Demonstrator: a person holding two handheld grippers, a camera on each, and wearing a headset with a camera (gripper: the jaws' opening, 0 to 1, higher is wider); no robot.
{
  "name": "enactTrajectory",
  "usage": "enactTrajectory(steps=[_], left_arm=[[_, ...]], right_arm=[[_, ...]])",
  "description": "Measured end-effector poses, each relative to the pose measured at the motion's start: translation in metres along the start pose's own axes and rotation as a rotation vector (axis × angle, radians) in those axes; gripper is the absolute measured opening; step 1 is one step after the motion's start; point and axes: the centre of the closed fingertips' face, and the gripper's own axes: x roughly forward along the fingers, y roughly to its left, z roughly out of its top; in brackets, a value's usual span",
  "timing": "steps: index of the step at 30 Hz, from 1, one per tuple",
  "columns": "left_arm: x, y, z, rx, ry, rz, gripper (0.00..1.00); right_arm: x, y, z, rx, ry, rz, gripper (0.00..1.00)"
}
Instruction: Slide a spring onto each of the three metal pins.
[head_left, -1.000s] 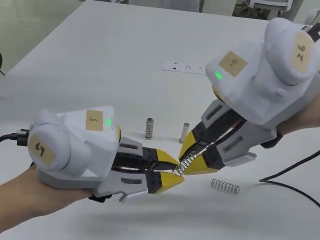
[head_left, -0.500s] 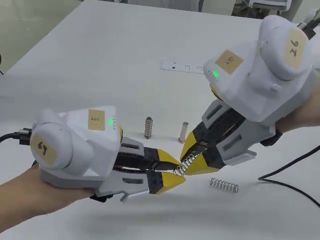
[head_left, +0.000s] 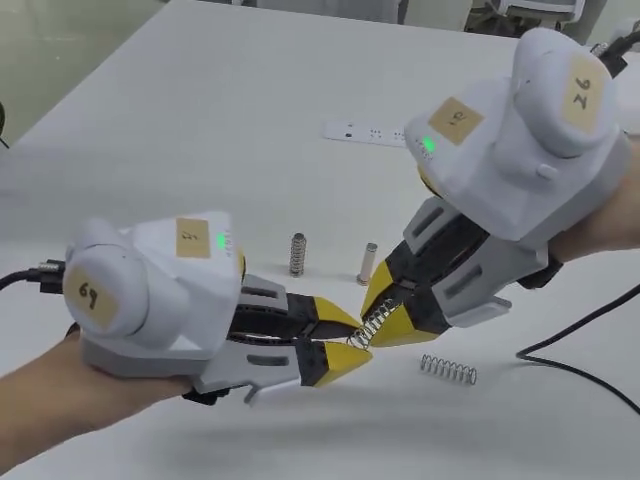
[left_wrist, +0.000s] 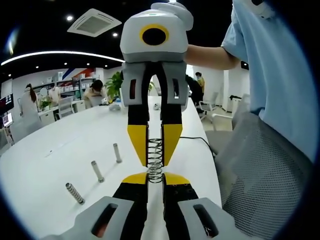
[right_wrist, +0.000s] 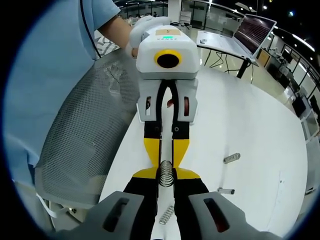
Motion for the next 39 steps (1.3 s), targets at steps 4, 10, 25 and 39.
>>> enactTrajectory(steps=[4,10,25,39], left_arm=[[-0.001,0.0,0.0,-0.024,-0.009,0.011,0.05],[-0.005,0.001,-0.004,-0.07,-0.02,0.034,0.12],[-0.017,0.016,-0.019,-0.154,-0.007,0.145,0.53],[-0.039,0.041,-0.032,-0.239,-0.004,0.287,0.84]], right_arm=[[0.001,-0.001,-0.003,0.003,0.006,-0.002,0.08],[0.002,0.0,-0.005,0.008,0.01,0.001,0.08],[0.003,0.001,-0.009,0.01,0.02,0.006,0.08],[0.004,0.002,-0.013,0.01,0.036,0.011,0.08]])
